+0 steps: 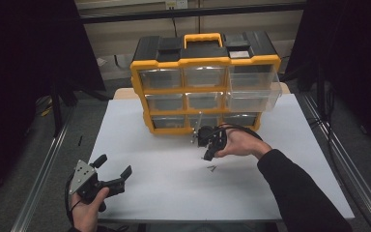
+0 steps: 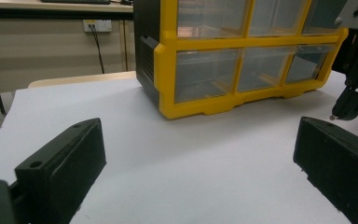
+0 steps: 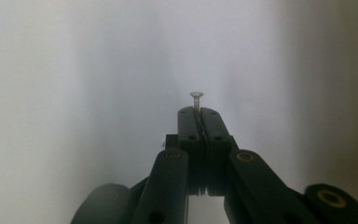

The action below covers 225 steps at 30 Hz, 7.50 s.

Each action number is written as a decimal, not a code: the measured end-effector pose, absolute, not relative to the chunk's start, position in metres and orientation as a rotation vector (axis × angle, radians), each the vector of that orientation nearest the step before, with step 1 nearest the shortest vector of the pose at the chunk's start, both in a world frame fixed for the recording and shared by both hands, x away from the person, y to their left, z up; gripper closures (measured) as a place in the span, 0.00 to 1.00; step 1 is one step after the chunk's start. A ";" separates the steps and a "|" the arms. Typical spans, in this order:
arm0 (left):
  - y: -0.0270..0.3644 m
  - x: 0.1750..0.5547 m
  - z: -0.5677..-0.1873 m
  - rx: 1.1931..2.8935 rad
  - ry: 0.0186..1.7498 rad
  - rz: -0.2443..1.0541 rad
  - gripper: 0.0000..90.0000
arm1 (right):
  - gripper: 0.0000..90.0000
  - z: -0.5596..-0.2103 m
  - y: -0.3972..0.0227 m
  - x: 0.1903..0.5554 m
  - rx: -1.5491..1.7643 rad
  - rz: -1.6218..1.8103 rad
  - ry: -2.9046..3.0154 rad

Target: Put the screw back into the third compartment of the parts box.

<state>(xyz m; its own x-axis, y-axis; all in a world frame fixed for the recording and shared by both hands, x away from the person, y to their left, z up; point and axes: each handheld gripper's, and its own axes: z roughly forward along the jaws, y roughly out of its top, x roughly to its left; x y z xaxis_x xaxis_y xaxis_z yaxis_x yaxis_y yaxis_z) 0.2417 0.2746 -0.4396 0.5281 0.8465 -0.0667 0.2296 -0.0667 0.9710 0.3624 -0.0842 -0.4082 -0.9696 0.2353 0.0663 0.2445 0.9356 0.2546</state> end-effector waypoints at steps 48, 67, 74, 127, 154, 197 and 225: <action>0.274 0.242 -0.439 1.592 0.943 0.658 0.02 | 0.98 -0.284 -0.088 0.338 -0.399 -0.627 -3.104; 0.275 0.242 -0.439 1.594 0.942 0.658 0.02 | 0.98 -0.227 -0.095 0.341 -0.435 -0.739 -3.132; 0.275 0.242 -0.439 1.594 0.942 0.658 0.02 | 0.98 -0.210 -0.102 0.349 -0.464 -0.775 -3.137; 0.273 0.241 -0.439 1.594 0.949 0.662 0.02 | 0.98 -0.167 -0.188 0.386 -0.929 -0.553 -3.148; 0.273 0.242 -0.440 1.603 0.944 0.660 0.02 | 0.98 -0.203 -0.185 0.409 -0.964 -0.343 -3.070; 0.274 0.242 -0.439 1.605 0.936 0.655 0.02 | 0.81 -0.201 -0.186 0.409 -0.996 -0.360 -3.091; 0.274 0.242 -0.439 1.597 0.950 0.664 0.02 | 0.48 -0.153 -0.175 0.383 -0.934 -0.531 -3.235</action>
<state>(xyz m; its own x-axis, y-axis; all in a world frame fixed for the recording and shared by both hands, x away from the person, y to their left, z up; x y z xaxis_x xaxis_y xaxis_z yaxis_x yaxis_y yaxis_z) 0.2419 0.2743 -0.4393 0.5196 0.8520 -0.0639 0.2328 -0.0693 0.9700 0.3828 -0.1748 -0.1527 -0.8170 0.5518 -0.1670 0.4694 0.8049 0.3631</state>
